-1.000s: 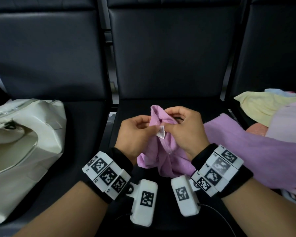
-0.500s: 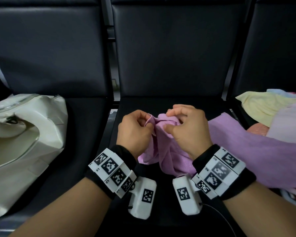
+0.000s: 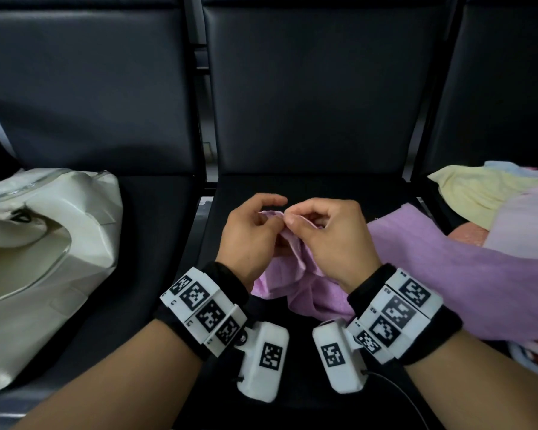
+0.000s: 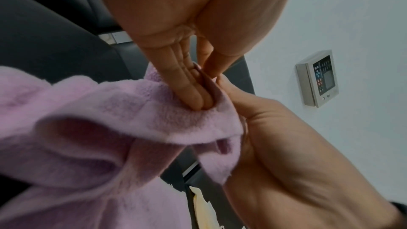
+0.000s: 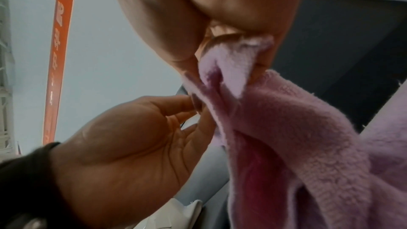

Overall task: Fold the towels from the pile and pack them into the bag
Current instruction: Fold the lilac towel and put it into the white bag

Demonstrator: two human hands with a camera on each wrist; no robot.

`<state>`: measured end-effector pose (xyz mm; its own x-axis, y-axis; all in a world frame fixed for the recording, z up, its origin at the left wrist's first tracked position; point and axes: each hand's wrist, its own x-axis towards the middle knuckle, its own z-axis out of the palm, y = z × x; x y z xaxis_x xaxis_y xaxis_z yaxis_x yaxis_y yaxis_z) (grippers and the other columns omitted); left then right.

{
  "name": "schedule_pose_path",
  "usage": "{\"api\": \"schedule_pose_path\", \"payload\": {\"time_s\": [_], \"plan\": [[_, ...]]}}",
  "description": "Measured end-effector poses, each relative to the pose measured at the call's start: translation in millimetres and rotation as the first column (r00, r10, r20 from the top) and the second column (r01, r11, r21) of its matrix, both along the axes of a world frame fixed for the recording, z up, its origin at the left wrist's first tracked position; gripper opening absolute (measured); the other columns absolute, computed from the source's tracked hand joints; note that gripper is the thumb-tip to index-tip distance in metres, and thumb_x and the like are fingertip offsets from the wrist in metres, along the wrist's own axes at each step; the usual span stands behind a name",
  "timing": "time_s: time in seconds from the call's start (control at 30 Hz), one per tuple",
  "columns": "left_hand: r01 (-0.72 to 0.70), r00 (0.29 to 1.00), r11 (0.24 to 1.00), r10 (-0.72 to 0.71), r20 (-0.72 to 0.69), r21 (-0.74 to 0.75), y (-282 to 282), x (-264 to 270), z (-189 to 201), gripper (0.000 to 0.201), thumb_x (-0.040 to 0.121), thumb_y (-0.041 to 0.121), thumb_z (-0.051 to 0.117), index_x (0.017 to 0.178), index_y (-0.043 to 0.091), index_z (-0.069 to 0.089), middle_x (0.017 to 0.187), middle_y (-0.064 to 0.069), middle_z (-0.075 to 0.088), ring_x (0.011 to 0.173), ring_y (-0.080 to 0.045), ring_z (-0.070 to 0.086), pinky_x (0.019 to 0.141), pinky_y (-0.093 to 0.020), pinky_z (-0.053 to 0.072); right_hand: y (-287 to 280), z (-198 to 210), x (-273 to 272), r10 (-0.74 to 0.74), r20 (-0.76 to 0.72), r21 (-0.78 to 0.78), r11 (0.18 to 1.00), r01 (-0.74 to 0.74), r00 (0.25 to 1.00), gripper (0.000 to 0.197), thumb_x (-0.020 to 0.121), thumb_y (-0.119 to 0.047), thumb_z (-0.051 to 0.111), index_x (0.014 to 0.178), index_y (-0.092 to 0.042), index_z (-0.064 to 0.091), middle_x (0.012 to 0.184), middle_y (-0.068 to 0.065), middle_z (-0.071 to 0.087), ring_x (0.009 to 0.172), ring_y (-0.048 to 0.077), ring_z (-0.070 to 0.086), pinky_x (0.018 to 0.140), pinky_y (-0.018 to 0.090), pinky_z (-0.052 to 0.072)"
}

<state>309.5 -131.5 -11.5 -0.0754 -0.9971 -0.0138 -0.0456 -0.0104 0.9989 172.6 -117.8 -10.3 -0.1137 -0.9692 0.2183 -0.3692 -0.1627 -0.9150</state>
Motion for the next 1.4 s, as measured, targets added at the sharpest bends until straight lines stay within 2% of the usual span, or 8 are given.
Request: {"api": "schedule_pose_path", "payload": {"time_s": [0.2, 0.43, 0.63, 0.83, 1.0, 1.17, 1.3, 1.4], "plan": [[-0.004, 0.988, 0.994, 0.021, -0.155, 0.110, -3, 2, -1, 0.022, 0.093, -0.013, 0.052, 0.101, 0.001, 0.068, 0.081, -0.014, 0.076, 0.076, -0.025, 0.076, 0.063, -0.027, 0.059, 0, -2, -1, 0.042, 0.032, 0.031, 0.999, -0.043, 0.999, 0.041, 0.087, -0.003, 0.076, 0.124, -0.018, 0.068, 0.103, -0.005, 0.076, 0.100, 0.004, 0.071, 0.090, 0.032, 0.059], [-0.003, 0.998, 0.998, 0.007, 0.070, -0.060, -3, 7, -5, 0.035, 0.081, -0.009, 0.076, 0.097, 0.021, 0.071, 0.084, 0.005, 0.075, 0.082, -0.012, 0.074, 0.082, -0.030, 0.060, 2, -1, -3, 0.064, 0.044, 0.057, 0.996, -0.067, 0.997, 0.062, 0.085, 0.016, 0.060, 0.138, -0.015, 0.056, 0.113, -0.005, 0.073, 0.111, 0.005, 0.067, 0.100, 0.034, 0.054], [-0.053, 0.982, 0.991, 0.075, 0.175, -0.126, -5, 6, -4, 0.019, 0.069, 0.024, 0.082, 0.077, 0.035, 0.070, 0.076, 0.004, 0.073, 0.074, -0.019, 0.071, 0.080, -0.050, 0.061, -3, -8, -7, -0.083, 0.102, 0.013, 0.997, 0.083, 0.991, 0.037, 0.083, 0.003, 0.075, 0.111, -0.020, 0.066, 0.113, 0.001, 0.070, 0.104, 0.004, 0.069, 0.091, 0.031, 0.059], [-0.085, 0.959, 0.978, 0.132, 0.250, -0.190, -8, 6, -6, 0.020, 0.071, 0.053, 0.067, 0.073, 0.034, 0.066, 0.075, -0.001, 0.070, 0.079, -0.024, 0.070, 0.076, -0.046, 0.059, -4, -6, -11, -0.153, -0.043, -0.031, 0.988, 0.152, 0.987, 0.005, 0.089, -0.020, 0.075, 0.089, -0.024, 0.072, 0.082, -0.009, 0.073, 0.078, 0.004, 0.070, 0.072, 0.026, 0.057], [-0.181, 0.915, 0.938, 0.270, 0.300, -0.295, -13, 8, -6, 0.014, 0.089, 0.030, 0.071, 0.077, 0.026, 0.065, 0.117, 0.014, 0.060, 0.098, 0.001, 0.060, 0.088, -0.026, 0.050, 0, 0, -3, -0.161, 0.060, -0.063, 0.984, 0.165, 0.985, 0.018, 0.091, -0.036, 0.071, 0.100, -0.020, 0.067, 0.089, -0.010, 0.071, 0.083, 0.000, 0.067, 0.074, 0.017, 0.053], [-0.168, 0.940, 0.955, 0.230, 0.254, -0.244, -13, 10, -5, 0.019, 0.090, 0.032, 0.065, 0.073, 0.024, 0.062, 0.069, 0.006, 0.068, 0.065, -0.007, 0.063, 0.064, -0.031, 0.053, 5, -2, -1, -0.024, 0.029, 0.018, 1.000, 0.023, 0.999, 0.024, 0.084, -0.038, 0.078, 0.100, -0.027, 0.063, 0.092, -0.011, 0.071, 0.087, 0.002, 0.069, 0.079, 0.026, 0.059], [-0.153, 0.941, 0.951, 0.223, 0.253, -0.271, -9, 7, -4, 0.020, 0.091, 0.029, 0.065, 0.073, 0.023, 0.059, 0.057, 0.011, 0.059, 0.055, -0.005, 0.055, 0.056, -0.029, 0.049, 2, -9, -1, -0.006, -0.003, 0.050, 0.999, 0.007, 1.000, 0.011, 0.089, -0.022, 0.074, 0.085, -0.027, 0.065, 0.081, -0.006, 0.072, 0.079, 0.011, 0.071, 0.077, 0.044, 0.061], [-0.143, 0.953, 0.954, 0.205, 0.225, -0.265, -9, 7, -5, 0.019, 0.086, 0.029, 0.069, 0.073, 0.023, 0.057, 0.056, 0.011, 0.058, 0.056, -0.009, 0.054, 0.058, -0.036, 0.051, 0, -9, -4, -0.024, 0.005, 0.031, 0.999, 0.024, 1.000, 0.013, 0.090, -0.020, 0.073, 0.081, -0.026, 0.066, 0.078, -0.005, 0.072, 0.078, 0.011, 0.072, 0.076, 0.043, 0.061]]}}
